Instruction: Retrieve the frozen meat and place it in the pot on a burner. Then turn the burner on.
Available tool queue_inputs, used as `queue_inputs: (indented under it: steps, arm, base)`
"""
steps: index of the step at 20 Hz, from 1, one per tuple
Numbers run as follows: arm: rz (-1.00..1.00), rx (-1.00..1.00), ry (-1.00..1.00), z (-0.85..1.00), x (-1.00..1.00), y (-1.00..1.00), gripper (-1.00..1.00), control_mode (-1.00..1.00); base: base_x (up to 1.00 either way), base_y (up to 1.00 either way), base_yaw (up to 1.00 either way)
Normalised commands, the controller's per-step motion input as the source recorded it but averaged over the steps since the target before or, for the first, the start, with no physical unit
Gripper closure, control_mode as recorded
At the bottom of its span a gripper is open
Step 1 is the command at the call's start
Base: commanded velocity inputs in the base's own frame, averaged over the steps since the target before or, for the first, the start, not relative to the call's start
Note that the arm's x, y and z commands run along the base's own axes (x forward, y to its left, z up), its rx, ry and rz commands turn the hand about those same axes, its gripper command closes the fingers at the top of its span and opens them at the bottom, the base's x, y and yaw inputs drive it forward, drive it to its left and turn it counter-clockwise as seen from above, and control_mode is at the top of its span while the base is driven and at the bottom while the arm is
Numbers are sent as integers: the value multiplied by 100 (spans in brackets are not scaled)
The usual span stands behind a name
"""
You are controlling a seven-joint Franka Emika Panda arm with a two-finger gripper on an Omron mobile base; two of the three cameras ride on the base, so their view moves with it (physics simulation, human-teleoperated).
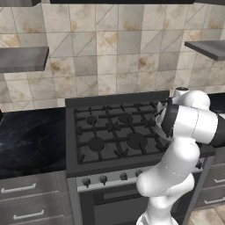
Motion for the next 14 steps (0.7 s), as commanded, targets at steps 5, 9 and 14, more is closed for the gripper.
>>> queue_inputs:
  steps: [5,9,14]
  arm:
    - [0,0,0,0,0,0,-100,-100]
    - [0,0,-1,0,0,0,-100,-100]
    - [0,1,-3,4,0,-2,-100,-100]
  base:
    - [0,0,0]
    - [0,0,0]
    - [0,0,0]
